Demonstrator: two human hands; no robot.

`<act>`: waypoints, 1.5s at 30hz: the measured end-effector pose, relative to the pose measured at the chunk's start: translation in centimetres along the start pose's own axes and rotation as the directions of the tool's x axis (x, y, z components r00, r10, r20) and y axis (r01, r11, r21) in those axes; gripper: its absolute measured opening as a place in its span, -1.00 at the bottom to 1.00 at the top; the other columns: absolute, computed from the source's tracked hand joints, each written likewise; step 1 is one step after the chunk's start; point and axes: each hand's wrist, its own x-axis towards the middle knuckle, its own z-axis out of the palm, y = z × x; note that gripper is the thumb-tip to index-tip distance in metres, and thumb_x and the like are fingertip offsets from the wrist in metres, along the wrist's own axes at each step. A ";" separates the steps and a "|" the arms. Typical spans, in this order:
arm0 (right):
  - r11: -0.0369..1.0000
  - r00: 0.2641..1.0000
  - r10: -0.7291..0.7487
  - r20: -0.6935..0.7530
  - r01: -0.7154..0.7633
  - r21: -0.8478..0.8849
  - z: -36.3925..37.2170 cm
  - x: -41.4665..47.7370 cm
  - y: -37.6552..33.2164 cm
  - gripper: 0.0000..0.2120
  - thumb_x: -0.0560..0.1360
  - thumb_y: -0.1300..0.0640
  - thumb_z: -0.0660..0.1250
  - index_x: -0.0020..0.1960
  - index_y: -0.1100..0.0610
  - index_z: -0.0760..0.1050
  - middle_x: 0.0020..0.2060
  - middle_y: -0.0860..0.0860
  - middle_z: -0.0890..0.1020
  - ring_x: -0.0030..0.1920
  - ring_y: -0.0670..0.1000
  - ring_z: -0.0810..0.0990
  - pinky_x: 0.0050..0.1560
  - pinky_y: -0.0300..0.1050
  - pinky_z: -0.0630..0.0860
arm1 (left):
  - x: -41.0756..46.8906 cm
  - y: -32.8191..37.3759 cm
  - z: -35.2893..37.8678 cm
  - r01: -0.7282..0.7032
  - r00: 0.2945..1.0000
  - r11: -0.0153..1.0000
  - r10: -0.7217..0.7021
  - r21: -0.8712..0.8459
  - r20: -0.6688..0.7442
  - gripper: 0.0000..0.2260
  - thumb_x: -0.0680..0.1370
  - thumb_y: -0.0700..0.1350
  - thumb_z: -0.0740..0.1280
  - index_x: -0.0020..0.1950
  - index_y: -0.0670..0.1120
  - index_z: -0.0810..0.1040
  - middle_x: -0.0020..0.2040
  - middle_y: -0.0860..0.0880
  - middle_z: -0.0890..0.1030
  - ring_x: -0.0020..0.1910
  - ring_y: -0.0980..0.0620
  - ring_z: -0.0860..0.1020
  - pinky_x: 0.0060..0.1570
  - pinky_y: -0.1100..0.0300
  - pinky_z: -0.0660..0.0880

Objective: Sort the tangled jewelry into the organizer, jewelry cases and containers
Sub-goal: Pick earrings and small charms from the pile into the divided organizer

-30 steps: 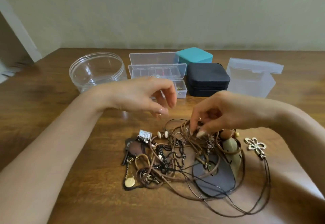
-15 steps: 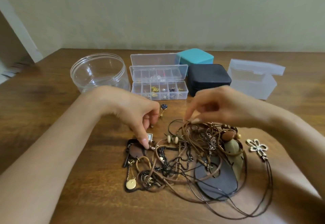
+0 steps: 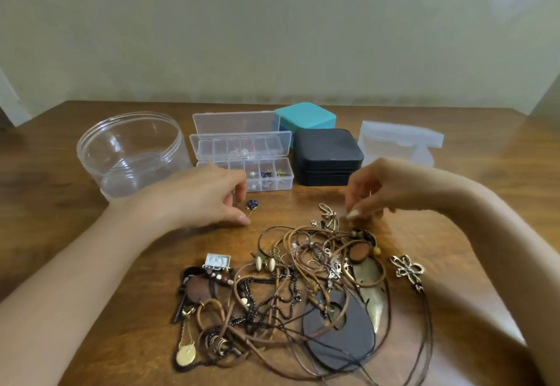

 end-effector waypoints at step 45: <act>1.000 0.989 -0.019 0.146 0.019 0.001 -1.9 -1.5 0.2 -0.81 0.40 0.17 0.46 -0.05 -0.04 0.54 -0.18 -0.05 0.60 -0.21 -0.16 0.56 -0.18 -0.28 0.48 | -1.2 3.1 -0.8 -0.428 0.876 0.842 0.476 -0.329 0.076 -0.97 0.47 0.07 0.33 -0.14 0.19 0.50 0.06 0.25 0.51 0.03 0.32 0.49 -0.05 0.43 0.44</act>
